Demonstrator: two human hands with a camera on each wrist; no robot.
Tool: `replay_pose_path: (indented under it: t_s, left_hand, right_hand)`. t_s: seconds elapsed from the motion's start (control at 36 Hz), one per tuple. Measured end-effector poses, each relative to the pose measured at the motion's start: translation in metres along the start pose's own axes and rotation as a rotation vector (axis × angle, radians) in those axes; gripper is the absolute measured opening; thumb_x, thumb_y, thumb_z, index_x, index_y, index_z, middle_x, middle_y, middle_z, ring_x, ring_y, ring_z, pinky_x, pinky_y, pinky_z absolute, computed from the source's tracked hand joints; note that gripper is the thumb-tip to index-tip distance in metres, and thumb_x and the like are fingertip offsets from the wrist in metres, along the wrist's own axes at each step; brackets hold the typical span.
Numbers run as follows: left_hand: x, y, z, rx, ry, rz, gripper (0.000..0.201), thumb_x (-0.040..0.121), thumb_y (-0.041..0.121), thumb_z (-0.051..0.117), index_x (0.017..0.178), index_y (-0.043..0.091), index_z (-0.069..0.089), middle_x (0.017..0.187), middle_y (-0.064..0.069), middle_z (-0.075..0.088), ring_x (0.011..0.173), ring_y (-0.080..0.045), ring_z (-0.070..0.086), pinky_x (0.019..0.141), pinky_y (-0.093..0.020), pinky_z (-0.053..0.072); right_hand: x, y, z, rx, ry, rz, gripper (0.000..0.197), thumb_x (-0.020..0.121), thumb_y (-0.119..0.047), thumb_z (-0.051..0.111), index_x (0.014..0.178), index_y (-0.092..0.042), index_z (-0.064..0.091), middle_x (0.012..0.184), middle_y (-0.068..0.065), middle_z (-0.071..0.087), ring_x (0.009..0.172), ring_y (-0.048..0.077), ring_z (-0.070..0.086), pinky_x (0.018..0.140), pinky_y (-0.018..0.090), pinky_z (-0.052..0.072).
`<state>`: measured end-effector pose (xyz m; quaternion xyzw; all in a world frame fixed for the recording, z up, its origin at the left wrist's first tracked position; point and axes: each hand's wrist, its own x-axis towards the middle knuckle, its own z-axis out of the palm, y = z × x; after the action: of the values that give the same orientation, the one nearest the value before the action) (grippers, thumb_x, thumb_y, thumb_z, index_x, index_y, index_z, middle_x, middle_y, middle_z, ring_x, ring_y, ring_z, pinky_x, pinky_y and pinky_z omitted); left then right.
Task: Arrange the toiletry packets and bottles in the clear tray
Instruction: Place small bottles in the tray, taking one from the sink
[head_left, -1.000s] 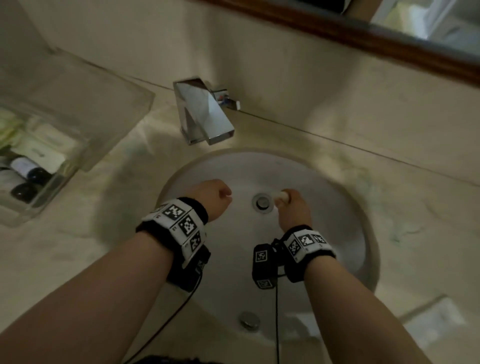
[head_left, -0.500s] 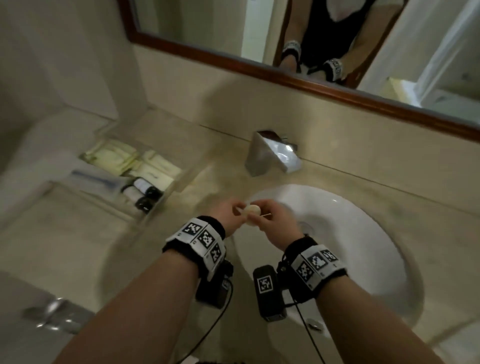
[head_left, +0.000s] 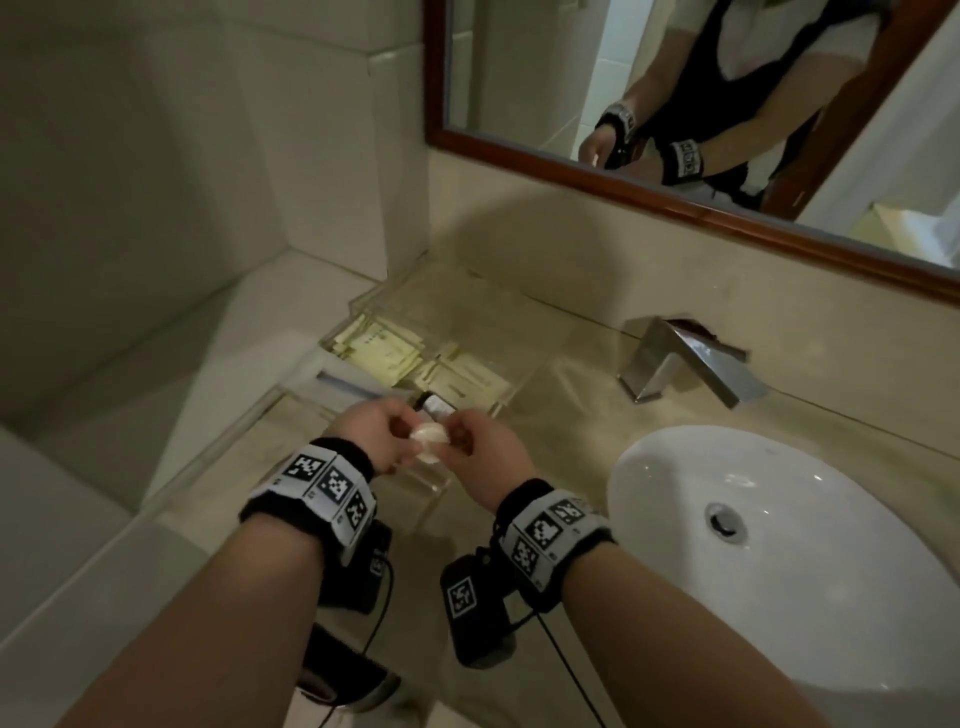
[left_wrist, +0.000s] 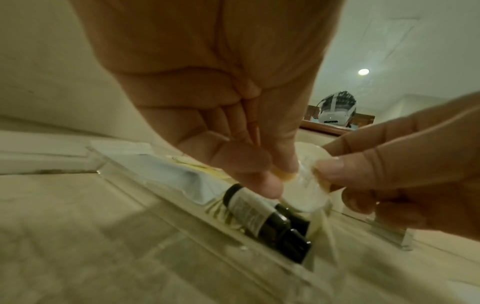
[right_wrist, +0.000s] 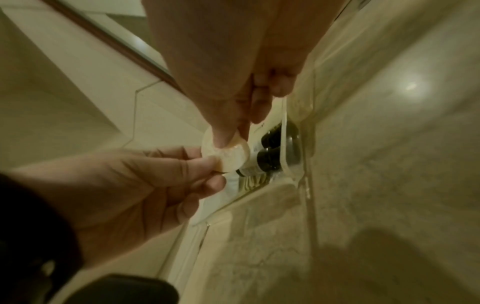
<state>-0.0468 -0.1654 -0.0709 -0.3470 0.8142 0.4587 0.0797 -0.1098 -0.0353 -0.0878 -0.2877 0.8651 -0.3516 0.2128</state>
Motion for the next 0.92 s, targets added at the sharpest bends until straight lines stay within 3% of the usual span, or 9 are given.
replay_pose_path:
  t_s: [0.11, 0.25, 0.39, 0.5, 0.61, 0.75, 0.92]
  left_hand:
    - [0.008, -0.007, -0.003, 0.047, -0.008, 0.011, 0.017, 0.083, 0.009, 0.066, 0.096, 0.017, 0.058, 0.103, -0.010, 0.067, 0.086, -0.029, 0.066, 0.081, -0.040, 0.056]
    - [0.015, -0.013, 0.001, 0.122, -0.015, 0.013, 0.016, 0.083, 0.021, 0.067, 0.097, 0.021, 0.060, 0.107, -0.005, 0.067, 0.094, -0.024, 0.065, 0.084, -0.035, 0.056]
    - [0.021, -0.018, 0.002, 0.184, -0.038, 0.031, 0.024, 0.086, 0.022, 0.065, 0.108, 0.014, 0.063, 0.109, -0.005, 0.068, 0.085, -0.015, 0.062, 0.074, -0.027, 0.053]
    - [0.023, -0.020, 0.004, 0.169, -0.056, 0.017, 0.025, 0.085, 0.025, 0.065, 0.108, 0.014, 0.064, 0.108, -0.006, 0.069, 0.085, -0.019, 0.067, 0.084, -0.035, 0.057]
    - [0.022, -0.019, 0.006, 0.217, -0.059, 0.007, 0.030, 0.085, 0.034, 0.063, 0.109, 0.016, 0.063, 0.106, -0.005, 0.069, 0.076, -0.018, 0.062, 0.086, -0.033, 0.054]
    - [0.023, -0.015, 0.008, 0.234, -0.068, -0.001, 0.034, 0.087, 0.029, 0.062, 0.117, 0.014, 0.062, 0.116, -0.008, 0.067, 0.100, -0.026, 0.065, 0.092, -0.038, 0.052]
    - [0.023, -0.011, 0.007, 0.331, -0.082, -0.007, 0.041, 0.086, 0.048, 0.056, 0.113, 0.018, 0.065, 0.114, -0.003, 0.068, 0.103, -0.021, 0.063, 0.089, -0.028, 0.047]
  right_hand:
    - [0.005, -0.005, 0.014, -0.084, 0.022, 0.024, 0.020, 0.088, -0.029, 0.059, 0.106, -0.020, 0.060, 0.104, 0.003, 0.066, 0.093, 0.022, 0.061, 0.078, 0.032, 0.049]
    - [0.006, -0.003, 0.020, -0.192, 0.016, 0.042, 0.024, 0.091, -0.035, 0.054, 0.108, -0.020, 0.060, 0.105, 0.003, 0.067, 0.096, 0.024, 0.062, 0.080, 0.035, 0.053]
    - [0.007, -0.002, 0.023, -0.327, 0.016, -0.003, 0.026, 0.094, -0.038, 0.048, 0.111, -0.021, 0.057, 0.103, 0.004, 0.067, 0.095, 0.025, 0.061, 0.079, 0.040, 0.054]
    - [0.009, -0.001, 0.023, -0.420, 0.006, -0.068, 0.027, 0.095, -0.035, 0.044, 0.114, -0.024, 0.060, 0.105, 0.004, 0.066, 0.100, 0.026, 0.058, 0.083, 0.038, 0.051]
    - [0.010, -0.001, 0.022, -0.487, -0.010, -0.093, 0.032, 0.096, -0.034, 0.042, 0.124, -0.029, 0.057, 0.112, 0.004, 0.063, 0.108, 0.027, 0.054, 0.091, 0.036, 0.046]
    - [0.011, 0.003, 0.022, -0.531, 0.020, -0.179, 0.035, 0.097, -0.029, 0.043, 0.130, -0.033, 0.053, 0.119, 0.004, 0.060, 0.110, 0.029, 0.052, 0.093, 0.033, 0.042]
    - [0.019, 0.006, 0.023, -0.513, 0.048, -0.153, 0.028, 0.095, -0.021, 0.043, 0.121, -0.024, 0.055, 0.115, 0.002, 0.061, 0.107, 0.026, 0.055, 0.088, 0.032, 0.041]
